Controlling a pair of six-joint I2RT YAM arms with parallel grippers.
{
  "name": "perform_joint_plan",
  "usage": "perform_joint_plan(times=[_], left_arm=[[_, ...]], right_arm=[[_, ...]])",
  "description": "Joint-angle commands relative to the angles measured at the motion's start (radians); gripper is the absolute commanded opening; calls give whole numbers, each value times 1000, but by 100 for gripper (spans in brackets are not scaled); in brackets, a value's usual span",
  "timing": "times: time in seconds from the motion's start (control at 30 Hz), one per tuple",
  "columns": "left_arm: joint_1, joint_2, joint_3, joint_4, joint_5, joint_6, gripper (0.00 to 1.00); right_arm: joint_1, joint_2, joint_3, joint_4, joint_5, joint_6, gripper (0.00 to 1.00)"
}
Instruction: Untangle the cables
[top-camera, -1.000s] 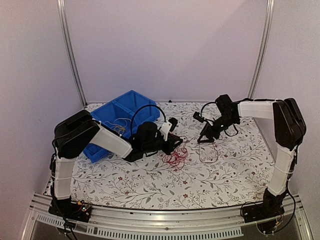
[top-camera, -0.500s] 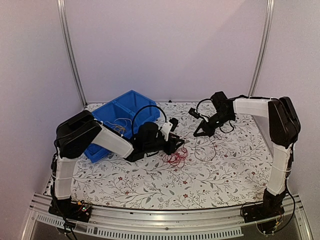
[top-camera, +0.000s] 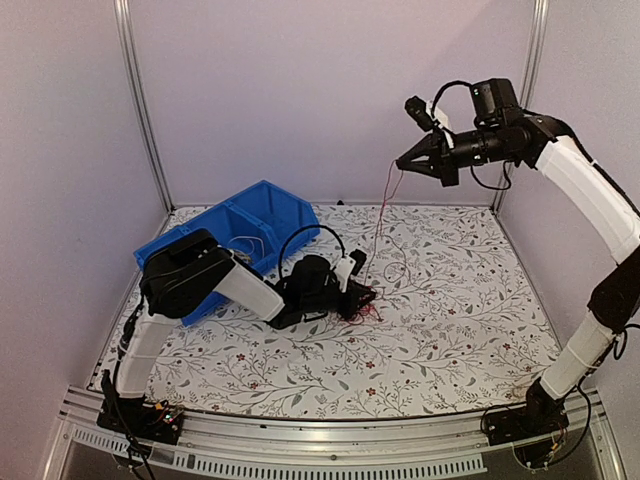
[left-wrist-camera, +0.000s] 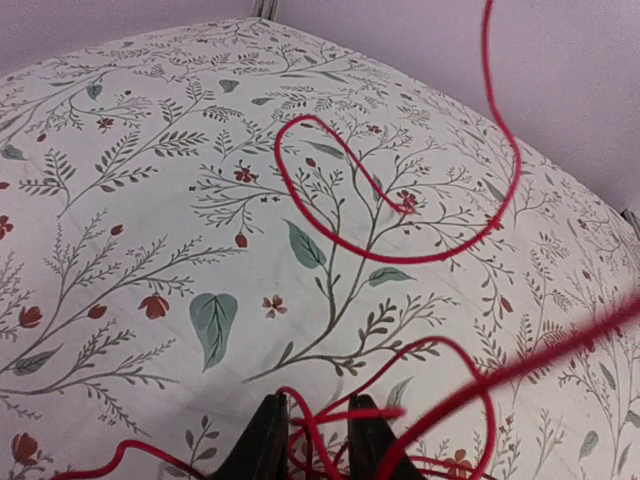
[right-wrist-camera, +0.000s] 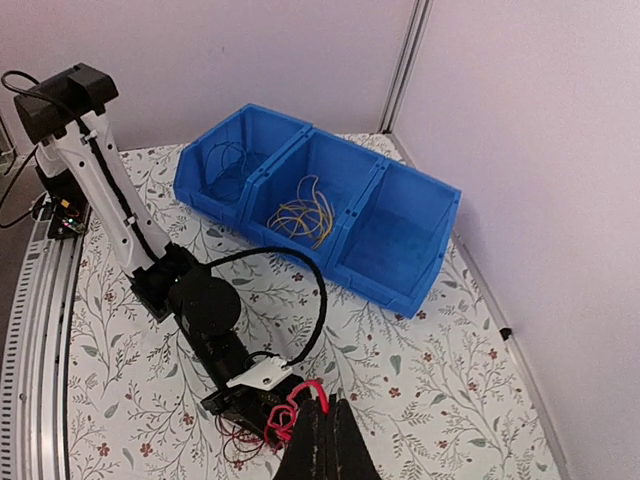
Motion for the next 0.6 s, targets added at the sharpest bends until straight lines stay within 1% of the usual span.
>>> perform_joint_plan(times=[0.0,0.17,0.3,0.43,0.57], left_arm=[[-4,-1,-27,16,18,-14,18],[-4,-2,-59,29,15,-30,17],[-5,-8,-78,36,14,-49,20],[-5,-38,-100,47,13,-56,25],[-7,-116,-154,110,10,-63,34]], right_arm=[[1,-89,126,52,54,-13,0],[-6,-80,330,85,108,-3,0],[-23,-52,456,106,136,8,0],[-30,-32,484,122,167,6,0],[-30,-26,441,148,190,29,0]])
